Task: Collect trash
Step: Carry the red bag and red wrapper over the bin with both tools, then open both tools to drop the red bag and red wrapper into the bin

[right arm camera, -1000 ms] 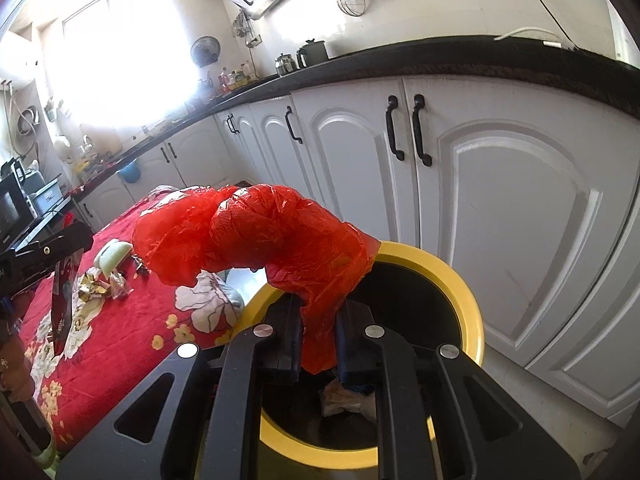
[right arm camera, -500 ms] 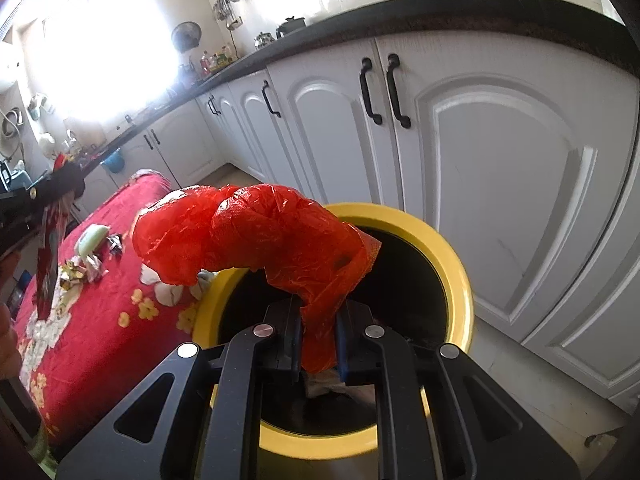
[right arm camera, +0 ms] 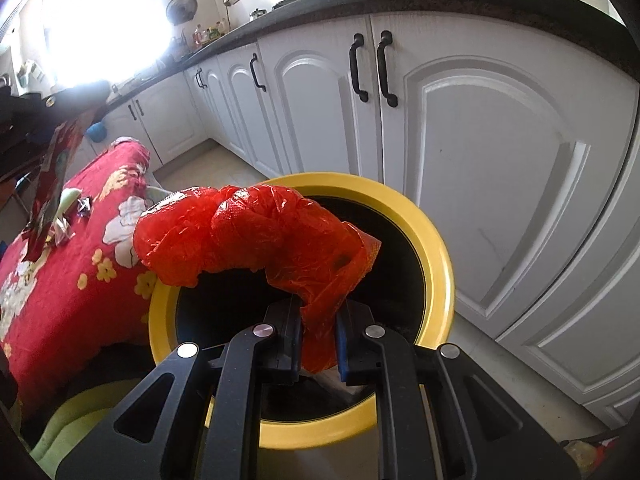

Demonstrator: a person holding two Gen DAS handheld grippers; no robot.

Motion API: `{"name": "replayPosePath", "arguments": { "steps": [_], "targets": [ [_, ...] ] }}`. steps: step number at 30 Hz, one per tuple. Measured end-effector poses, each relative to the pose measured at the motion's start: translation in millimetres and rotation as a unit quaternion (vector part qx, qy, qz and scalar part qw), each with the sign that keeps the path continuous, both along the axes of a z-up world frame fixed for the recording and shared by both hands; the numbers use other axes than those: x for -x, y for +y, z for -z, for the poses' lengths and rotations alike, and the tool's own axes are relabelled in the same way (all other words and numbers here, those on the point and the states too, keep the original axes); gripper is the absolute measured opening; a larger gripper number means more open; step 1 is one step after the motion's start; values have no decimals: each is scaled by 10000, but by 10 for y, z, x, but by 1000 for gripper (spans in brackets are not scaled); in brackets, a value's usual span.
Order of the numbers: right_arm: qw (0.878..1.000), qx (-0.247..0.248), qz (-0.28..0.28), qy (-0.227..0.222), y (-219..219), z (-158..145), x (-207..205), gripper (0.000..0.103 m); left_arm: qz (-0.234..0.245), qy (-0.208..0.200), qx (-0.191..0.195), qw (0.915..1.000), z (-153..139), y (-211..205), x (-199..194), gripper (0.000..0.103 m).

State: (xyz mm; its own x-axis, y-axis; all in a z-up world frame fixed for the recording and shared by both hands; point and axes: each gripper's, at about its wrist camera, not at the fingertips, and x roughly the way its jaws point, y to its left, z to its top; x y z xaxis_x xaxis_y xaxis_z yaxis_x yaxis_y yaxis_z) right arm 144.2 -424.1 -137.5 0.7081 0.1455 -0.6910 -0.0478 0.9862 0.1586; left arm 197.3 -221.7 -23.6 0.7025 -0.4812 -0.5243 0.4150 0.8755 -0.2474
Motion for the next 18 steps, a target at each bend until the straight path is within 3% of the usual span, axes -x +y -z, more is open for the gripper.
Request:
{"name": "replayPosePath", "arguments": {
  "steps": [10,16,18],
  "targets": [
    [9997,124,-49,219,17,102,-13,15,174,175,59,9997,148,-152,-114,12],
    [9997,92,31,239,-17,114,-12,33,218,295,112,9993,218,-194,-179,12],
    [9997,68,84,220,-35,100,-8,44,247,350,145,9990,237,-197,-196,12]
  ]
}}
